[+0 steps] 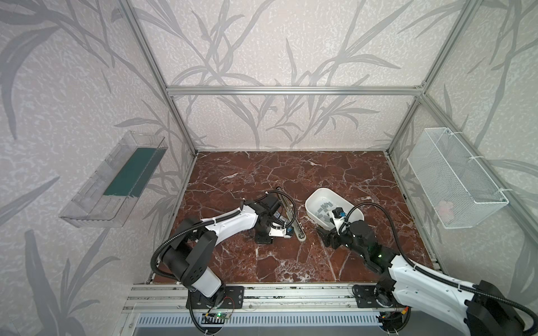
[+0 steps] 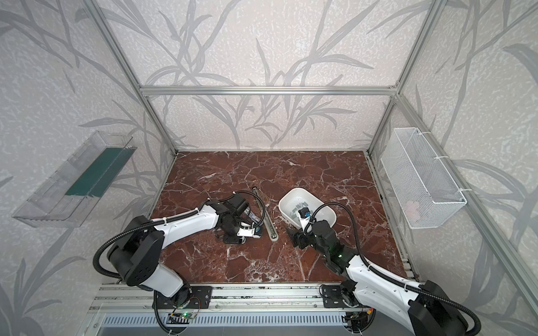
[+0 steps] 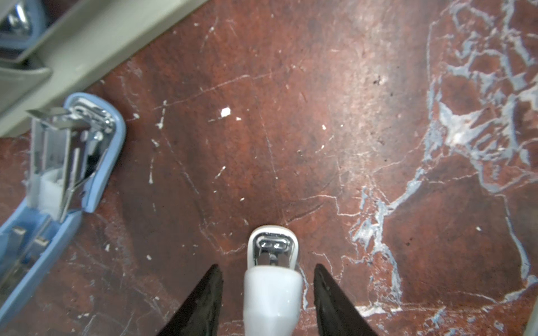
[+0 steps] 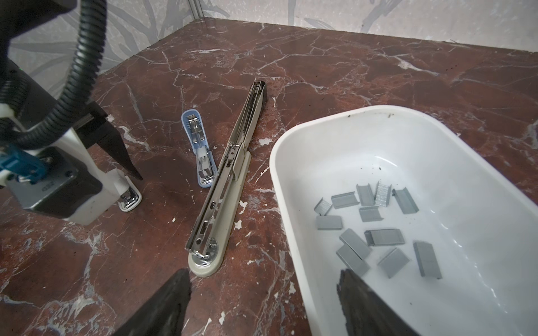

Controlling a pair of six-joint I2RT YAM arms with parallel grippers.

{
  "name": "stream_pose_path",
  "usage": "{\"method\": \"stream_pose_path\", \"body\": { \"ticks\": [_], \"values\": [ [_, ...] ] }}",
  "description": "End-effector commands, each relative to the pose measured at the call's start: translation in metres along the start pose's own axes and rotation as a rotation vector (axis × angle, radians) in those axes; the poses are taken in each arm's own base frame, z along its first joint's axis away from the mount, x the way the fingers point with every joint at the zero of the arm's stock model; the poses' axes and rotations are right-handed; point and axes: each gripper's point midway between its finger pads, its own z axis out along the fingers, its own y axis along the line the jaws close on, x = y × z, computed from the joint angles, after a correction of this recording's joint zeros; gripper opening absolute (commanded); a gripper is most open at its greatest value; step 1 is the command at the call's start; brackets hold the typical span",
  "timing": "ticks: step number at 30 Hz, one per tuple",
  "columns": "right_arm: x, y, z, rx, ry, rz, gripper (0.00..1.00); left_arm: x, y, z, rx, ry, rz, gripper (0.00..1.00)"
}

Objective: Load the staples into the stapler
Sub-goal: 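Move the left gripper to the small white stapler and grasp it, then lift the white stapler with the left gripper toward the right gripper, which grips its top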

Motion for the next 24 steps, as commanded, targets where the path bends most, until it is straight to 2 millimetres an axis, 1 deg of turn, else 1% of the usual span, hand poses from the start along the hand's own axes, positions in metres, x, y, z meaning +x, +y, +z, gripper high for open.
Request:
{"method": "stream_pose_path", "body": {
  "ticks": [1, 3, 6, 8, 9, 10, 11, 14, 18, 21, 23, 24],
  "values": [
    [-0.008, 0.001, -0.002, -0.012, -0.034, 0.010, 0.81, -0.009, -0.008, -0.007, 0.081, -0.034, 0.031, 0.46],
    [-0.008, 0.001, -0.001, -0.011, -0.034, 0.010, 0.81, -0.010, -0.009, -0.008, 0.102, -0.031, 0.032, 0.38],
    [-0.008, 0.001, -0.001, -0.010, -0.035, 0.011, 0.81, -0.012, -0.007, -0.012, 0.127, -0.034, 0.030, 0.23],
    [-0.010, 0.001, -0.002, -0.010, -0.040, 0.013, 0.81, -0.015, -0.007, -0.017, 0.140, -0.048, 0.024, 0.18],
    [-0.010, 0.002, -0.002, -0.013, -0.040, 0.013, 0.81, -0.015, -0.006, -0.020, 0.138, -0.055, 0.021, 0.17],
    [-0.012, 0.002, -0.004, -0.016, -0.044, 0.012, 0.81, -0.016, -0.006, -0.021, 0.137, -0.058, 0.023, 0.17],
    [-0.013, 0.003, -0.005, -0.022, -0.051, 0.013, 0.80, -0.016, -0.006, -0.021, 0.132, -0.061, 0.027, 0.19],
    [-0.017, 0.006, -0.010, -0.038, -0.067, 0.015, 0.81, -0.013, -0.009, -0.018, 0.122, -0.067, 0.036, 0.35],
    [-0.018, 0.006, -0.015, -0.040, -0.083, 0.016, 0.81, -0.009, -0.009, -0.012, 0.124, -0.048, 0.036, 0.46],
    [-0.019, 0.006, -0.017, -0.038, -0.090, 0.016, 0.81, -0.006, -0.009, -0.008, 0.131, -0.027, 0.029, 0.48],
    [-0.019, 0.006, -0.017, -0.039, -0.090, 0.016, 0.81, -0.005, -0.009, -0.006, 0.137, -0.023, 0.027, 0.48],
    [-0.018, 0.006, -0.016, -0.039, -0.088, 0.016, 0.81, -0.005, -0.009, -0.006, 0.142, -0.020, 0.024, 0.47]
  ]
}}
